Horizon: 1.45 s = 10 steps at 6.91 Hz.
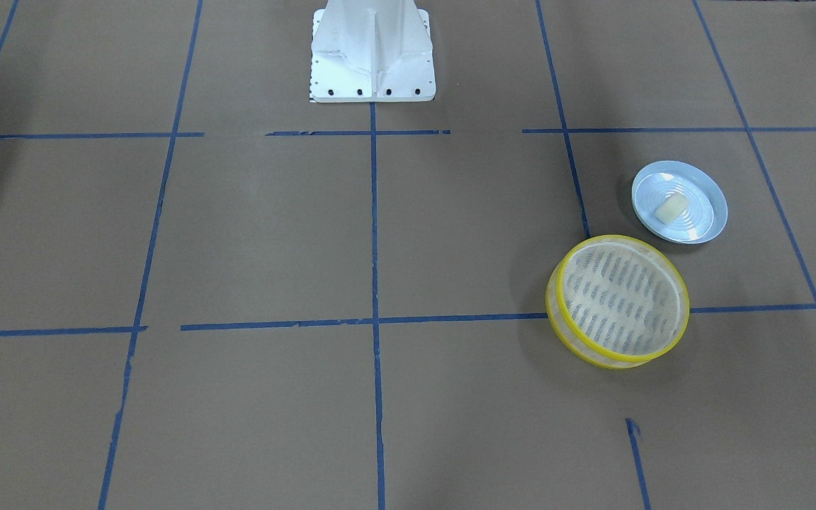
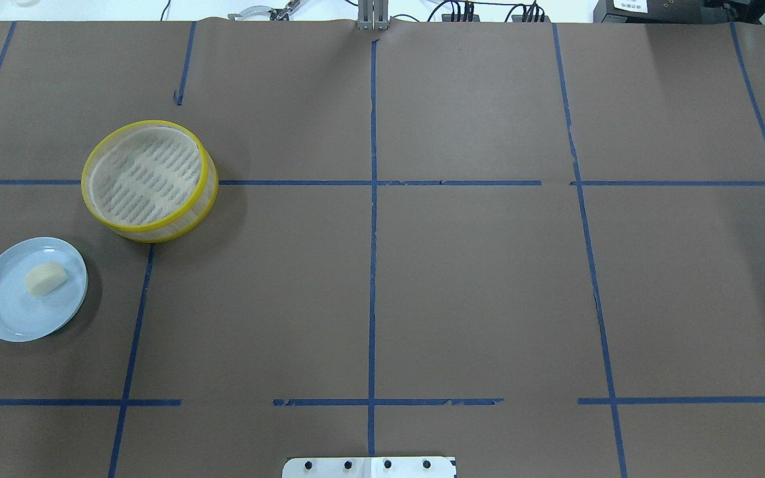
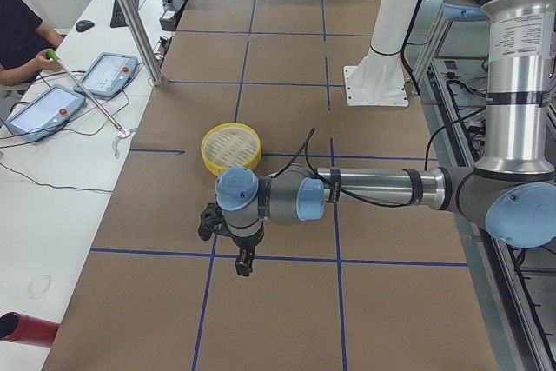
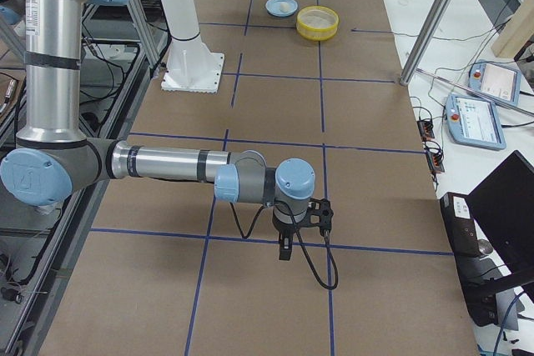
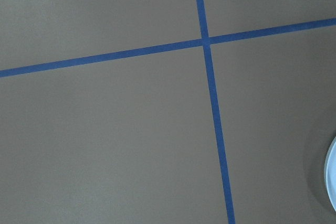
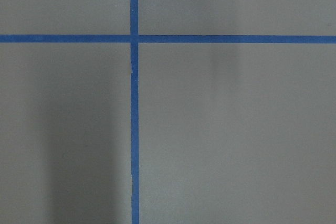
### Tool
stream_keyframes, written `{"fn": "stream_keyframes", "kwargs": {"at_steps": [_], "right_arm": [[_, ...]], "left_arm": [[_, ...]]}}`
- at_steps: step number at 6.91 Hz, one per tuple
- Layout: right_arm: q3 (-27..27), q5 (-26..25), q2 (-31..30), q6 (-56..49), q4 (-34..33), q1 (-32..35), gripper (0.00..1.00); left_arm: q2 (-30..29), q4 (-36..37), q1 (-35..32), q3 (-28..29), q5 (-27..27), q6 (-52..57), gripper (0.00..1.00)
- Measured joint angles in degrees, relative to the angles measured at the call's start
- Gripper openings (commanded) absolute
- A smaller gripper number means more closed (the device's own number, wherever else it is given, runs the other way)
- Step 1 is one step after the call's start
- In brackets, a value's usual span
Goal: Place bun in steamer
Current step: 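Move the left gripper toward the light blue plate holding the bun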
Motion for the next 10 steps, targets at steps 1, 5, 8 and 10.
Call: {"fn": "stream_keyframes", "kwargs": {"at_steps": [1,5,8,10], "right_arm": [[0.0,0.0,0.0,0.0,0.0,0.0,1.00],[0.0,0.0,0.0,0.0,0.0,0.0,1.00],[0.0,0.0,0.0,0.0,0.0,0.0,1.00],[0.0,0.0,0.0,0.0,0.0,0.0,1.00]], "left_arm": [[0.0,0.0,0.0,0.0,0.0,0.0,1.00],[-1.6,-0.7,0.1,-0.6,0.0,0.2,1.00],[-3.1,-5.0,1.1,-3.4,1.9,-4.2,1.00],[-2.5,-5.7,6.6,-10.1,2.4,-18.2,1.00]]}}
